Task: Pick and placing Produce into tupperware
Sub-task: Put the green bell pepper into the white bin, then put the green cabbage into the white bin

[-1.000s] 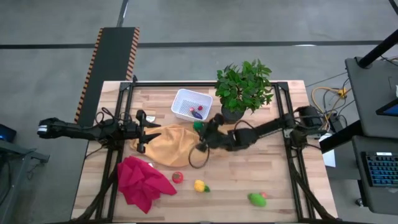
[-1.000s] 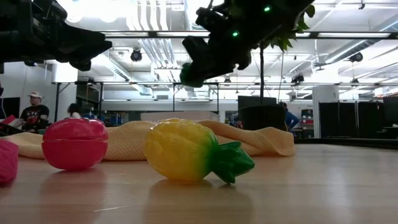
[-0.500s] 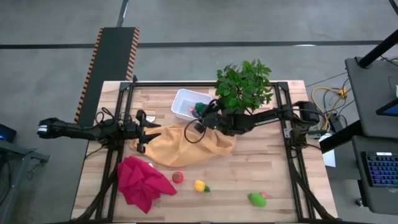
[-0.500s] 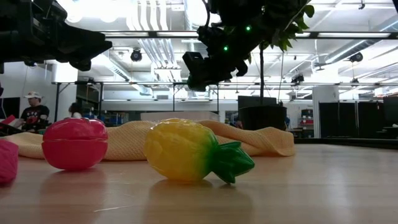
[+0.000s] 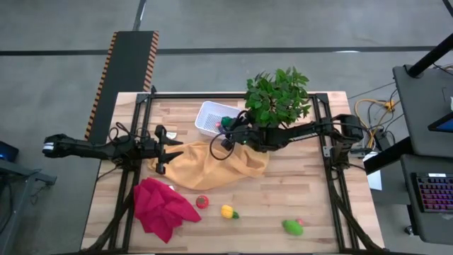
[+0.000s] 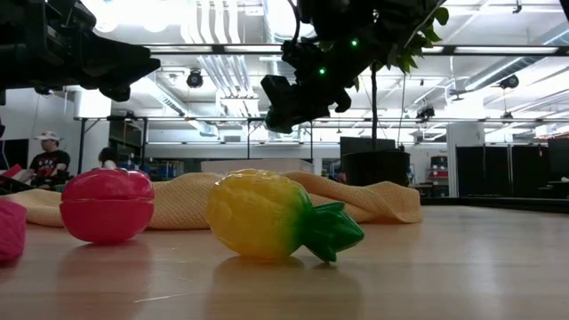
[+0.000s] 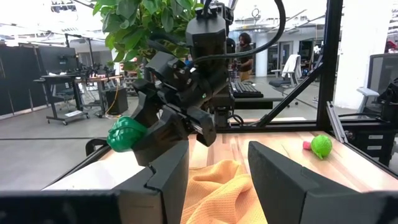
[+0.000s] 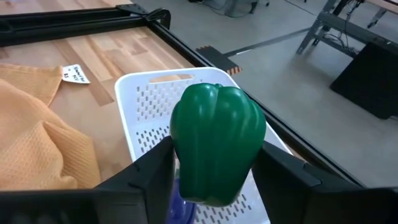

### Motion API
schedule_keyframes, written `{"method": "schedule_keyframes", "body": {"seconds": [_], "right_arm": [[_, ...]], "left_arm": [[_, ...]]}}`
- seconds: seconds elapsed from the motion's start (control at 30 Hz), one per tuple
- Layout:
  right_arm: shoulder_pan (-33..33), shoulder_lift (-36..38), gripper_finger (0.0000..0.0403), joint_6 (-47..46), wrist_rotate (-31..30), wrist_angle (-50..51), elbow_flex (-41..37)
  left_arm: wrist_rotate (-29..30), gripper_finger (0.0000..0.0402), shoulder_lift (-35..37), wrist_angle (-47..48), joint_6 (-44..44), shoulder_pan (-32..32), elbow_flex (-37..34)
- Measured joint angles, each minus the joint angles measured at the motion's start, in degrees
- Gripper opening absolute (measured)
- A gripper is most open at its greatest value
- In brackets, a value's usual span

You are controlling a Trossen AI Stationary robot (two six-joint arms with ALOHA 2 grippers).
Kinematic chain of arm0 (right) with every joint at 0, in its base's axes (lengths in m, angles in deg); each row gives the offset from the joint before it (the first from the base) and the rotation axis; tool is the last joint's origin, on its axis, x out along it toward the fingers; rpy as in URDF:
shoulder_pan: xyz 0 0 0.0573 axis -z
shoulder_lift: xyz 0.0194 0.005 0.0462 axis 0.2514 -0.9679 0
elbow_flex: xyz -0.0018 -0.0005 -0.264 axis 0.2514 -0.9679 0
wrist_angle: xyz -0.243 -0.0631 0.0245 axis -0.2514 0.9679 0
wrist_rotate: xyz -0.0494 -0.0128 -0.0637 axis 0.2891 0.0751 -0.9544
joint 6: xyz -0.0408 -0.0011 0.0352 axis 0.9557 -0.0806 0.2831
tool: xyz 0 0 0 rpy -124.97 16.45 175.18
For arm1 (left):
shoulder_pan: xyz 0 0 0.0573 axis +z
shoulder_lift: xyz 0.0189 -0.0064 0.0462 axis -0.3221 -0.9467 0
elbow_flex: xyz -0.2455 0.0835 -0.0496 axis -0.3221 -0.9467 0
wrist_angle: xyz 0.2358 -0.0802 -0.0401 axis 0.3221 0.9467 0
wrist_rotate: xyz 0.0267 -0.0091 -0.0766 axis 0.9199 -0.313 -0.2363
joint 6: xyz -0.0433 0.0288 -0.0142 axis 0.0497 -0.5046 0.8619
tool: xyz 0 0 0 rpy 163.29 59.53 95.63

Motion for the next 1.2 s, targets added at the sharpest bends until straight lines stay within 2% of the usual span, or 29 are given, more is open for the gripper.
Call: {"method": "schedule_keyframes", "body": {"seconds": [0.37,0.97,1.2], "right_arm": [[0.7,0.0,0.0232,-0.2,0.0,0.0,0.0],[0.7,0.0,0.0247,-0.9,0.3,0.1,0.0],[0.7,0.0,0.0279,-1.5,1.3,0.4,0.0]], "left_arm": [[0.0,0.0152,0.0,0.0,0.0,0.0,0.0],[0.0,0.0152,0.0,0.0,0.0,0.0,0.0],[0.0,0.0152,0.0,0.0,0.0,0.0,0.0]]}}
